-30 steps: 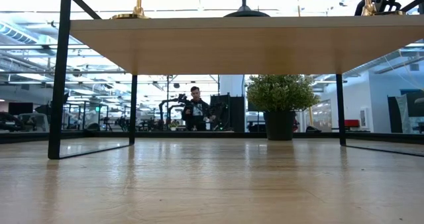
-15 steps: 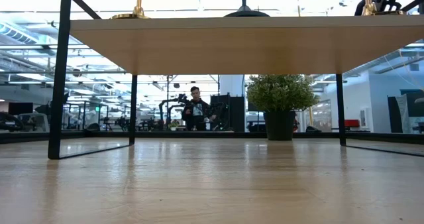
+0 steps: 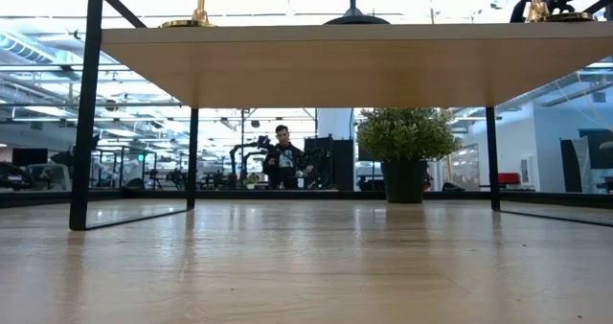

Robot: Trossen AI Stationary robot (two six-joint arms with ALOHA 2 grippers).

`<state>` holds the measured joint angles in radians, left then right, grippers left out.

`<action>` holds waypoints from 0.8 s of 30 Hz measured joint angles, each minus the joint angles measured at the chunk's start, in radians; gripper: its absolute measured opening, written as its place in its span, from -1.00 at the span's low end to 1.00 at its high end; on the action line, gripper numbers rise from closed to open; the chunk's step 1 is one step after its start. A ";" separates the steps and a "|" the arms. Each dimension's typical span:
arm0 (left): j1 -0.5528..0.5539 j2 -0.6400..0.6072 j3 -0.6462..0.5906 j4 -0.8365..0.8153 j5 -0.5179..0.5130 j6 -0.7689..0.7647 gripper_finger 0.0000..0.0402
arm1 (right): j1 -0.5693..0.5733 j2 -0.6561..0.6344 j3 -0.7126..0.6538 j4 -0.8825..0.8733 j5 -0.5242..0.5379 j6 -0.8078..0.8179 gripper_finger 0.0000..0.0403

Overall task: Pick & Place candle stick holders
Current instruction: Adjust the black candleholder on the shelf

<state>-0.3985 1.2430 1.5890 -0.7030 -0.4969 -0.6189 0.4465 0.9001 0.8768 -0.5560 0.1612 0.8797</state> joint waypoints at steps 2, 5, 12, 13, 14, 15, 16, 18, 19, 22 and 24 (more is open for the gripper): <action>0.000 0.000 0.000 0.000 0.000 0.000 -0.85 | 0.000 0.000 0.000 0.000 0.050 -0.010 -1.00; 0.000 0.000 0.000 0.000 0.000 -0.004 -0.85 | 0.000 0.000 0.000 0.000 0.113 -0.028 -1.00; 0.000 0.000 0.000 -0.001 0.000 -0.005 -0.85 | 0.000 0.000 0.000 -0.032 0.300 -0.037 -1.00; 0.000 0.000 0.000 -0.002 0.000 -0.005 -0.85 | 0.000 0.000 0.000 -0.033 0.321 -0.037 -1.00; 0.000 0.000 0.000 -0.002 0.000 -0.007 -0.85 | 0.000 -0.001 0.000 -0.036 0.340 -0.036 -1.00; 0.000 0.000 0.000 -0.003 0.000 -0.011 -0.85 | 0.000 -0.003 0.000 -0.042 0.356 -0.036 -1.00; 0.000 0.000 0.000 -0.004 0.000 -0.013 -0.85 | 0.000 -0.006 0.000 -0.051 0.368 -0.036 -1.00; 0.000 0.000 0.000 -0.004 0.000 -0.015 -0.85 | 0.000 -0.017 0.000 -0.074 0.381 -0.032 -1.00; 0.000 0.000 0.000 -0.004 0.000 -0.015 -0.85 | 0.000 -0.026 0.000 -0.091 0.385 -0.029 -1.00; 0.000 0.000 0.000 -0.004 0.000 -0.015 -0.85 | 0.000 -0.063 0.000 -0.146 0.388 -0.013 -1.00; 0.000 0.000 0.000 -0.004 0.000 -0.014 -0.85 | 0.000 -0.094 0.000 -0.181 0.392 -0.003 -1.00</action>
<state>-0.3986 1.2430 1.5890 -0.7071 -0.4965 -0.6334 0.4469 0.8064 0.8768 -0.7368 0.5530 0.8770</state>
